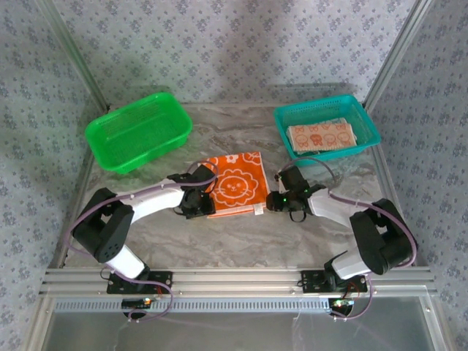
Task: Fold and stack the towels
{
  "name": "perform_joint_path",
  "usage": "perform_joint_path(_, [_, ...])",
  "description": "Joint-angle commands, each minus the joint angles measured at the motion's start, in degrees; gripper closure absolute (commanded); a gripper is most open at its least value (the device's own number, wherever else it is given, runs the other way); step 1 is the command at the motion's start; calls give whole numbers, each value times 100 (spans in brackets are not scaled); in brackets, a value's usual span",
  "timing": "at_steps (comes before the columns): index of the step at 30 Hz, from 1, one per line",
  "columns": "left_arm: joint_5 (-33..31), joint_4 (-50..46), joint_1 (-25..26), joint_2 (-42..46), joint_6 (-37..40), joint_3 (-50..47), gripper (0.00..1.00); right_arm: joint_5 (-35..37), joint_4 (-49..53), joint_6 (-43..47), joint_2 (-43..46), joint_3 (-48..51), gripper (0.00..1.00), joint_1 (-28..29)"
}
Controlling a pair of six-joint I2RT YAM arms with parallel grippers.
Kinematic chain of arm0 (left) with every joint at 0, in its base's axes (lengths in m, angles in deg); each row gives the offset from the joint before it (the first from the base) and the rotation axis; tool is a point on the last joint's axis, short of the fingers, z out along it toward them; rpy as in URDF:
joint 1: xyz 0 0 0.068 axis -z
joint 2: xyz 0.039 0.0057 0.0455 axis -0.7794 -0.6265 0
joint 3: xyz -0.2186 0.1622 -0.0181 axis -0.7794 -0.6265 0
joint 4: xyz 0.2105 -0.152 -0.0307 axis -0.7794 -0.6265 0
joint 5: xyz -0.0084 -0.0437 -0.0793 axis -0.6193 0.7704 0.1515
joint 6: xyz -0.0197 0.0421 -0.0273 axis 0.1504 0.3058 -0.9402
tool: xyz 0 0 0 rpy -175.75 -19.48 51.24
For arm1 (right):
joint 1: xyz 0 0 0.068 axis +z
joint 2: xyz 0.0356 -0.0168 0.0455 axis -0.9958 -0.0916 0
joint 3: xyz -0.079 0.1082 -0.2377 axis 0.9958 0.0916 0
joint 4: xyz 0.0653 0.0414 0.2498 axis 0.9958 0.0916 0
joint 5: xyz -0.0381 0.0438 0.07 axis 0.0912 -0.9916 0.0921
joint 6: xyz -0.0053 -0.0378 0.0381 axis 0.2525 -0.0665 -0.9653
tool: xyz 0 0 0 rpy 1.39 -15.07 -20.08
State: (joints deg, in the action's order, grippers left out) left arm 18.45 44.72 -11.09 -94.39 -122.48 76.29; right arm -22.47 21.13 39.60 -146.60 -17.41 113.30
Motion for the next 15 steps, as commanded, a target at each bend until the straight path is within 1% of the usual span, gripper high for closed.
perform_joint_path(1, [-249, -522, -92, 196, 327, 460, 47, 279, 489, 303, 278, -437, 61, 32])
perform_joint_path(3, [-224, -526, -216, 164, 474, 674, 47, 316, 553, 427, 242, -648, 61, 43])
perform_joint_path(4, [-195, -533, -279, 120, 553, 787, 50, 318, 560, 492, 182, -745, 62, 49])
perform_joint_path(6, [-122, -514, -387, -47, 638, 1012, 60, 255, 536, 623, -12, -954, 73, 53])
perform_joint_path(7, [-58, -465, -415, -171, 692, 1139, 65, 215, 514, 678, -167, -1066, 75, 61])
perform_joint_path(8, [-45, -427, -430, -295, 735, 1255, 71, 174, 498, 741, -316, -1183, 79, 73])
perform_joint_path(9, [-26, -409, -430, -426, 750, 1361, 76, 131, 472, 795, -454, -1273, 84, 92])
perform_joint_path(10, [29, -387, -440, -594, 765, 1474, 81, 108, 447, 837, -607, -1381, 86, 127])
perform_joint_path(13, [188, -268, -442, -1000, 760, 1650, 87, 29, 403, 913, -1043, -1612, 88, 196])
perform_joint_path(15, [215, -251, -439, -1192, 744, 1670, 90, 0, 354, 902, -1262, -1643, 88, 238])
